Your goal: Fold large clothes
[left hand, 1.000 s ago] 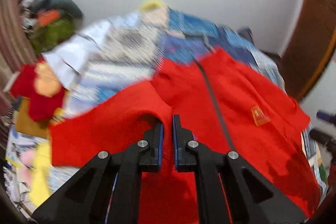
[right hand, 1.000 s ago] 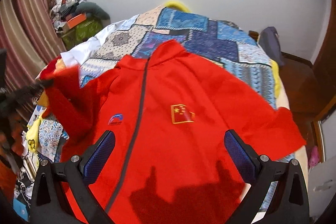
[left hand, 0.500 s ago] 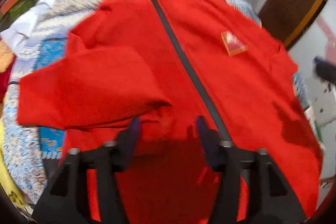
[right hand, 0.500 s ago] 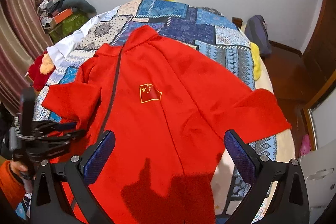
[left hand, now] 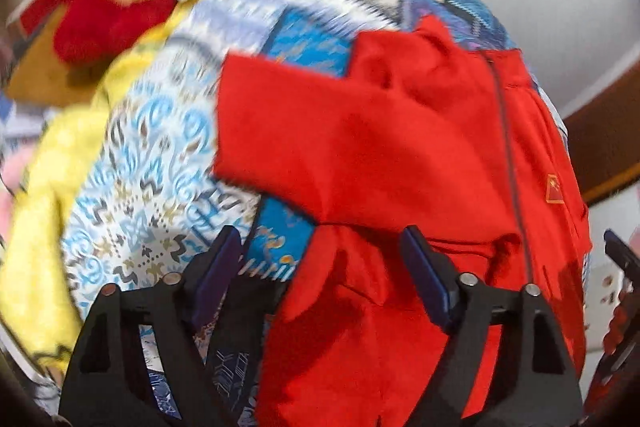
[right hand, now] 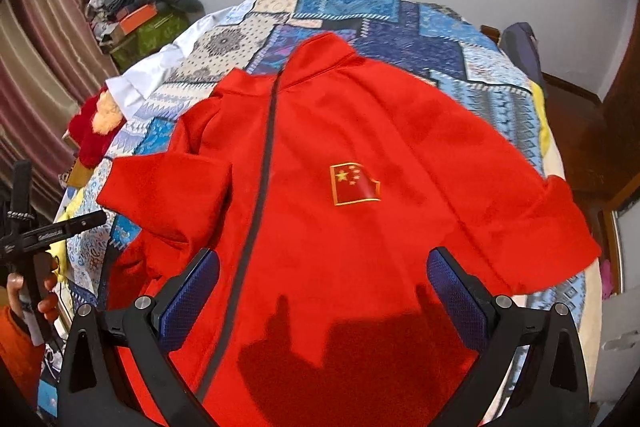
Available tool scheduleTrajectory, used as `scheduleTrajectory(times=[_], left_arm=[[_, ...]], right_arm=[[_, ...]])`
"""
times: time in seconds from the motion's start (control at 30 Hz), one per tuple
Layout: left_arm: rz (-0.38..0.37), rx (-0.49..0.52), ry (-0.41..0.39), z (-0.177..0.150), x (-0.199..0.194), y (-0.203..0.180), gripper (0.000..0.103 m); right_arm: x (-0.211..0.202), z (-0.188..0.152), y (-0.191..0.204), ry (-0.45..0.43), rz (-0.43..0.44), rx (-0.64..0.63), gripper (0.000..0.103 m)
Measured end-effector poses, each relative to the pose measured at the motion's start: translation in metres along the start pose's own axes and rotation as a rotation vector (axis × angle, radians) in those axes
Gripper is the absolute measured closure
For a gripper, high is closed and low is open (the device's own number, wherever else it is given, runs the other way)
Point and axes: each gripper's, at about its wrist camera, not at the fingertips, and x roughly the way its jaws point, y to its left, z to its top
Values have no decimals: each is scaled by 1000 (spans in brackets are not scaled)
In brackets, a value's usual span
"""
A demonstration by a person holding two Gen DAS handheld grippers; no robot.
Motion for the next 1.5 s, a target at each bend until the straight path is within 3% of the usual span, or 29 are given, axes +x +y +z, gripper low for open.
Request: scheduleTrajectory(times=[0.17, 0.27, 0.3, 0.4, 0.47, 0.57, 0.83, 1.0, 1.1, 1.23, 1.5], left_arm=[[-82, -119, 45, 13, 31, 19, 56], [-76, -177, 39, 26, 45, 25, 81], [-51, -180, 36, 31, 48, 24, 95], [41, -155, -17, 45, 48, 11, 99], [137, -83, -78, 53, 36, -7, 100], [176, 40, -181, 61, 5, -45, 100], [45, 318, -434, 81, -108, -195, 101], [-27, 500, -477, 80, -115, -301, 101], [-47, 598, -441, 64, -94, -351, 101], [-85, 683, -298, 37, -33, -400, 101], [-110, 819, 26, -42, 63, -436, 98]], right_arm=[[11, 2, 10, 15, -19, -38, 0], [14, 3, 10, 15, -25, -50, 0], [14, 3, 9, 15, -27, -51, 0], [15, 2, 3, 16, -38, -44, 0], [13, 0, -5, 16, -40, -36, 0], [9, -2, -18, 8, -49, -20, 0], [-11, -2, -71, -35, -28, 105, 0], [-36, -5, -99, -82, -16, 160, 0], [-53, -8, -117, -107, -32, 173, 0], [-71, -19, -139, -127, -91, 162, 0], [-81, -49, -169, -97, -173, 153, 0]])
